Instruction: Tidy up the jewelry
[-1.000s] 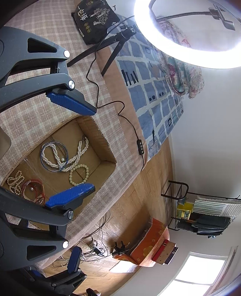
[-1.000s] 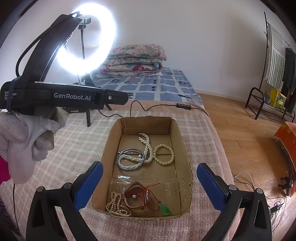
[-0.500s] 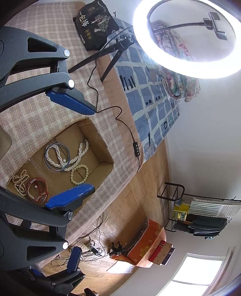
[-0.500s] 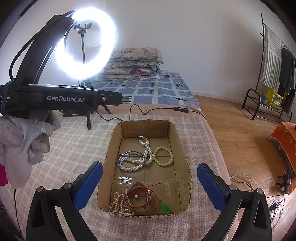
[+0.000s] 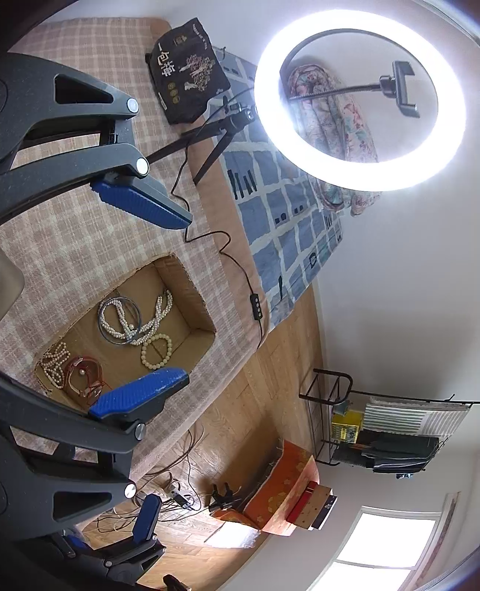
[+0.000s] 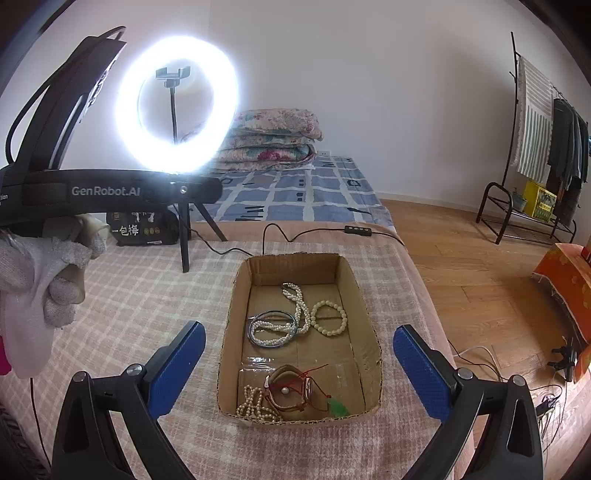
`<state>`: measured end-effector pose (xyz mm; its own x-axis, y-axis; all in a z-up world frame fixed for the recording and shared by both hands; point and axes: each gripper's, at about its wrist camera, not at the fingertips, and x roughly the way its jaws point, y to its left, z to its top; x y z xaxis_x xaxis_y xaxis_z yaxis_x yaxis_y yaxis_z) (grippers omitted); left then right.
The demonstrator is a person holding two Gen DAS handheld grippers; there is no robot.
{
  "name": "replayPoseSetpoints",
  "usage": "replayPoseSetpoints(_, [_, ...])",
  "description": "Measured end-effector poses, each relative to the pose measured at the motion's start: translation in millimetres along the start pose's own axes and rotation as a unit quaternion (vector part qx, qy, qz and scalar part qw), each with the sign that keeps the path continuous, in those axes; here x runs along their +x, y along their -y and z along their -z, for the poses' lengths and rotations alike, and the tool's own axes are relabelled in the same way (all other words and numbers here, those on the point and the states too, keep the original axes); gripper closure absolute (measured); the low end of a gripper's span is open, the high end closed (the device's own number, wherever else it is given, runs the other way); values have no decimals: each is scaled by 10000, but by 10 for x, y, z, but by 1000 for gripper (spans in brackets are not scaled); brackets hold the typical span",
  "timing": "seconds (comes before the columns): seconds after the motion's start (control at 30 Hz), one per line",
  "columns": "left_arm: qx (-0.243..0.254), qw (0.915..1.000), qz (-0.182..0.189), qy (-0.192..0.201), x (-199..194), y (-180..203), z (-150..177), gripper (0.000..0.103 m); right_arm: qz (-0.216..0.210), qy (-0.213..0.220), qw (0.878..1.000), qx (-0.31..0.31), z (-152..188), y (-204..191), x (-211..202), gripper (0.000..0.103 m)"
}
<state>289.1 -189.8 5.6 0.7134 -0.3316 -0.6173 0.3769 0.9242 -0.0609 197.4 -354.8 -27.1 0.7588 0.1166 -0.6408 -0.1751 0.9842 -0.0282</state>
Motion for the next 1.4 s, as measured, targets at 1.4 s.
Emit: replayPoseSetpoints(1.4, [83, 9976, -326, 602, -1605, -207, 1036, 0, 804, 524, 9952, 186, 154, -461, -820, 0])
